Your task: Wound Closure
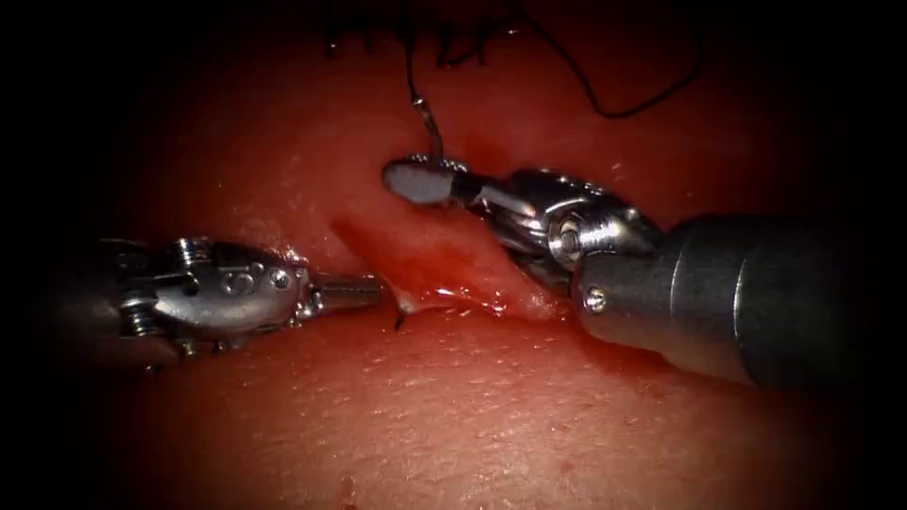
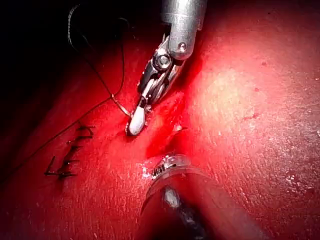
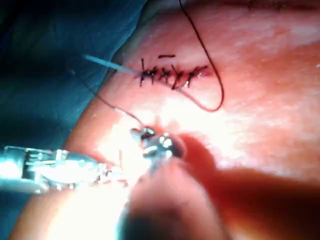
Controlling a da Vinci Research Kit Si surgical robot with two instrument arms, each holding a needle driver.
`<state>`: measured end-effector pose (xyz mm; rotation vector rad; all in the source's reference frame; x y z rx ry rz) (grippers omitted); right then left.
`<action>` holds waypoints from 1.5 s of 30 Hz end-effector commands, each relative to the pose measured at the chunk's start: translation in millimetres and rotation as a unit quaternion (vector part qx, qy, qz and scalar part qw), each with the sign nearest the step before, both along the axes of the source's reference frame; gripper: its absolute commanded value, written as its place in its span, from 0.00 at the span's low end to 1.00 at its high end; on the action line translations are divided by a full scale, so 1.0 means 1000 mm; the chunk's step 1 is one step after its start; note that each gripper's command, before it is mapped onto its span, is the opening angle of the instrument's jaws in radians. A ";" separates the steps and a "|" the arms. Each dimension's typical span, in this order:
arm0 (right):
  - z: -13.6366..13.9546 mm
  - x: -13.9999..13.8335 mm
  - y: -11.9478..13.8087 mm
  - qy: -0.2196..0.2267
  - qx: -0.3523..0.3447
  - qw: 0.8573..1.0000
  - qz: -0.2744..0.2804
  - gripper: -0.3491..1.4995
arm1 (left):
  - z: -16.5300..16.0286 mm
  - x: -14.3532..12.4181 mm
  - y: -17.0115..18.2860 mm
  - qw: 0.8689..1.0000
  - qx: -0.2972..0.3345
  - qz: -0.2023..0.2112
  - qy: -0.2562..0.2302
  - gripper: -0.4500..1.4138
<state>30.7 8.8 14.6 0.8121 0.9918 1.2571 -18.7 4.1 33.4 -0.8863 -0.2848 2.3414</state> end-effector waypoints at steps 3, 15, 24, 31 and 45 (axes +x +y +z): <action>0.0005 0.0001 0.0023 -0.002 -0.039 0.999 0.025 0.61 | 0.0005 -0.0006 -0.0002 1.000 0.000 0.000 0.000 0.07; -0.0006 -0.0012 0.0085 -0.097 -0.276 0.956 -0.031 0.90 | 0.0005 -0.0005 -0.0003 1.000 0.000 0.000 0.000 0.07; -0.0021 -0.0020 0.0124 -0.135 -0.330 0.933 -0.049 0.89 | 0.0004 -0.0004 -0.0004 1.000 0.000 0.001 0.000 0.07; -0.0018 -0.0016 0.0129 -0.147 -0.360 0.919 -0.068 0.88 | 0.0004 -0.0004 -0.0004 1.000 0.000 0.000 0.000 0.07; -0.0010 -0.0009 0.0114 -0.138 -0.356 0.919 -0.095 0.84 | 0.0005 -0.0005 -0.0004 1.000 0.000 0.001 0.001 0.06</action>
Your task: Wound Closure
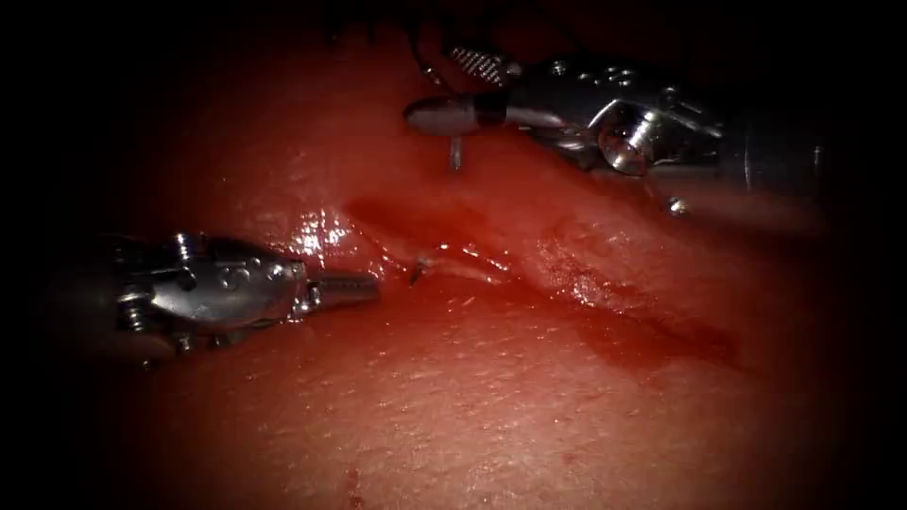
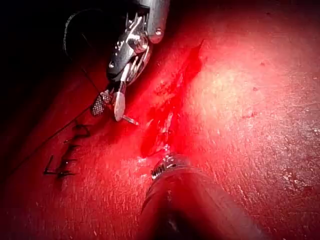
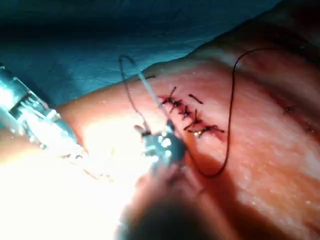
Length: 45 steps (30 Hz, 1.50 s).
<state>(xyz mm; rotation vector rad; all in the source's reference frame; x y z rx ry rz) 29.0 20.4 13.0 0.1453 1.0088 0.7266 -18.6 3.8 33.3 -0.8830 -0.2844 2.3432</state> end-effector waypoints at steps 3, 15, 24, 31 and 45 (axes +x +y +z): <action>0.0008 0.0011 -0.0005 0.000 -0.001 1.000 -0.002 0.82 | 0.0006 -0.0007 -0.0001 1.000 0.000 0.000 0.000 0.06; -0.0002 0.0009 -0.0010 -0.015 -0.044 0.999 0.029 0.00 | 0.0006 -0.0006 -0.0002 1.000 0.000 0.001 0.000 0.06; 0.0011 0.0008 -0.0027 0.041 0.092 0.992 0.076 0.00 | 0.0006 -0.0004 -0.0001 1.000 0.000 0.001 -0.001 0.06; 0.0023 0.0014 -0.0056 0.087 0.206 0.971 0.084 0.00 | 0.0007 -0.0003 0.0000 1.000 0.000 0.002 -0.001 0.06; 0.0005 0.0017 -0.0093 0.076 0.320 0.940 0.087 0.00 | 0.0007 -0.0003 0.0001 1.000 0.000 0.002 -0.002 0.05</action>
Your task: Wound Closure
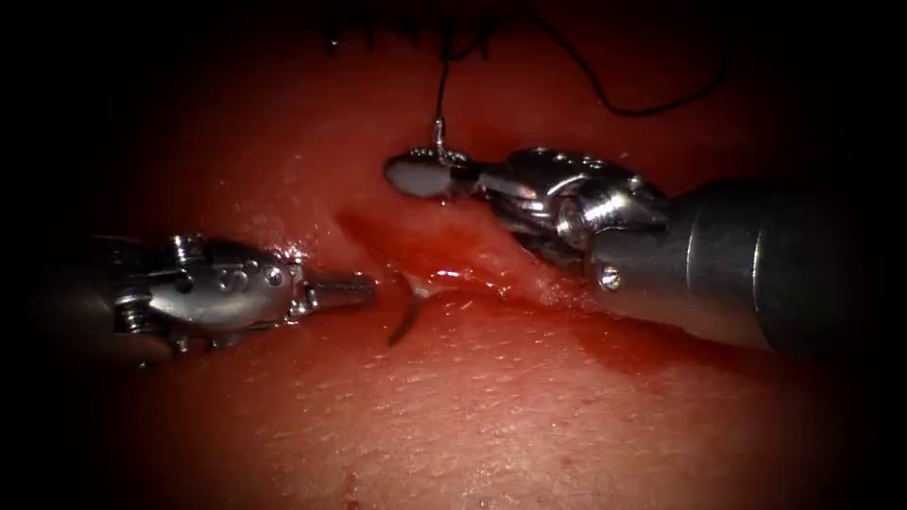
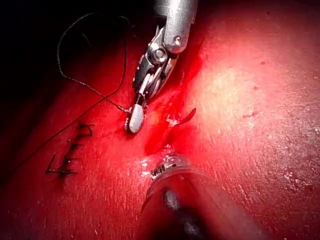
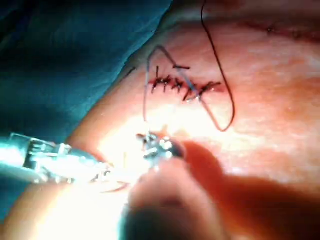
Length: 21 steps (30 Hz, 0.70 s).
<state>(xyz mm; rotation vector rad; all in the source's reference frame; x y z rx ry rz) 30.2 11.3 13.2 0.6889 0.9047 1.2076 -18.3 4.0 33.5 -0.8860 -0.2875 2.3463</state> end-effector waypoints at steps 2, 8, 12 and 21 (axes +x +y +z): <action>0.0002 0.0006 0.0001 -0.005 0.000 1.000 0.004 0.00 | 0.0005 -0.0006 -0.0001 1.000 0.000 0.000 0.000 0.06; 0.0011 -0.0004 0.0036 0.017 -0.113 0.993 0.005 0.82 | -0.0006 -0.0011 -0.0005 0.999 -0.027 0.032 -0.019 0.10; 0.0016 -0.0021 0.0061 0.019 -0.161 0.987 0.011 0.94 | -0.0014 -0.0017 -0.0008 0.995 -0.059 0.066 -0.041 0.14; 0.0011 -0.0070 0.0079 0.013 -0.184 0.983 0.010 0.90 | -0.0018 -0.0023 -0.0002 0.982 -0.132 0.090 -0.102 0.30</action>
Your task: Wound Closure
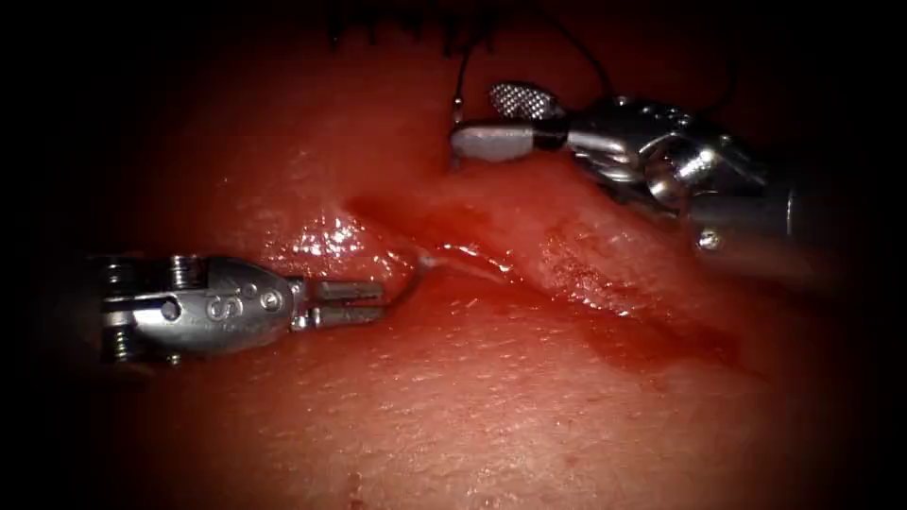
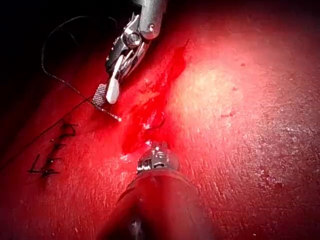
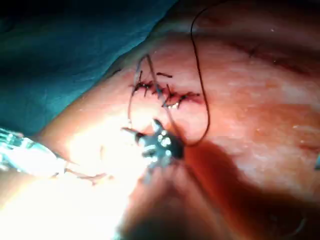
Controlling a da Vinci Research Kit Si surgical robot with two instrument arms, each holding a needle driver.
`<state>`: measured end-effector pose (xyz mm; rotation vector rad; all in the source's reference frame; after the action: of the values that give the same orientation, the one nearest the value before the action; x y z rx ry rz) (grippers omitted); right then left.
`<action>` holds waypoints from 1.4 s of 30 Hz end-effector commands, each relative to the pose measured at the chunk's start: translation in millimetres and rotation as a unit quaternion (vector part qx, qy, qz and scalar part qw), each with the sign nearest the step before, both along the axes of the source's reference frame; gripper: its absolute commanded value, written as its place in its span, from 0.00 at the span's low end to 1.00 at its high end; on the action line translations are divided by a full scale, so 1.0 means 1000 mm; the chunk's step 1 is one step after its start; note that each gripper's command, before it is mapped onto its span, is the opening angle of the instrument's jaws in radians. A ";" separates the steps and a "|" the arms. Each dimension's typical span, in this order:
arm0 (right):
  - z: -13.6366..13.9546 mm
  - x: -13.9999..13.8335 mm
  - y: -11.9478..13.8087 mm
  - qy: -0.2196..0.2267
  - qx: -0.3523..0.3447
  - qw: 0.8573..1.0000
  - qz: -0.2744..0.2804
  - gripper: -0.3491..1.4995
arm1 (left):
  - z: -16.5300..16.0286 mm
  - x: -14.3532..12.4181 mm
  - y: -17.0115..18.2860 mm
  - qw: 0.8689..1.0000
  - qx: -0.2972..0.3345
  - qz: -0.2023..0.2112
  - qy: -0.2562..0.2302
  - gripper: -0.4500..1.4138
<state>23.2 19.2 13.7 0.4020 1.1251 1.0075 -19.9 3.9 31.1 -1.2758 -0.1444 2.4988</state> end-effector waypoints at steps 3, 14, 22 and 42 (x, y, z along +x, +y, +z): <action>0.0007 -0.0006 0.0002 -0.004 -0.006 1.000 0.002 0.89 | 0.0006 -0.0010 0.0001 1.000 -0.015 -0.002 -0.016 0.40; 0.0013 0.0000 -0.0002 -0.007 -0.017 1.000 -0.001 0.87 | 0.0002 -0.0017 0.0009 0.998 -0.048 0.002 -0.050 0.42; 0.0025 0.0000 -0.0006 -0.009 -0.024 1.000 -0.001 0.87 | 0.0000 -0.0025 0.0008 0.990 -0.082 0.018 -0.112 0.31; 0.0032 0.0004 -0.0014 -0.006 -0.028 1.000 -0.005 0.86 | 0.0017 -0.0031 0.0026 0.982 -0.072 0.082 -0.151 0.01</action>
<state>23.0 18.1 16.3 0.3546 1.1366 0.9668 -22.5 6.6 32.3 -1.7746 -0.1643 2.4753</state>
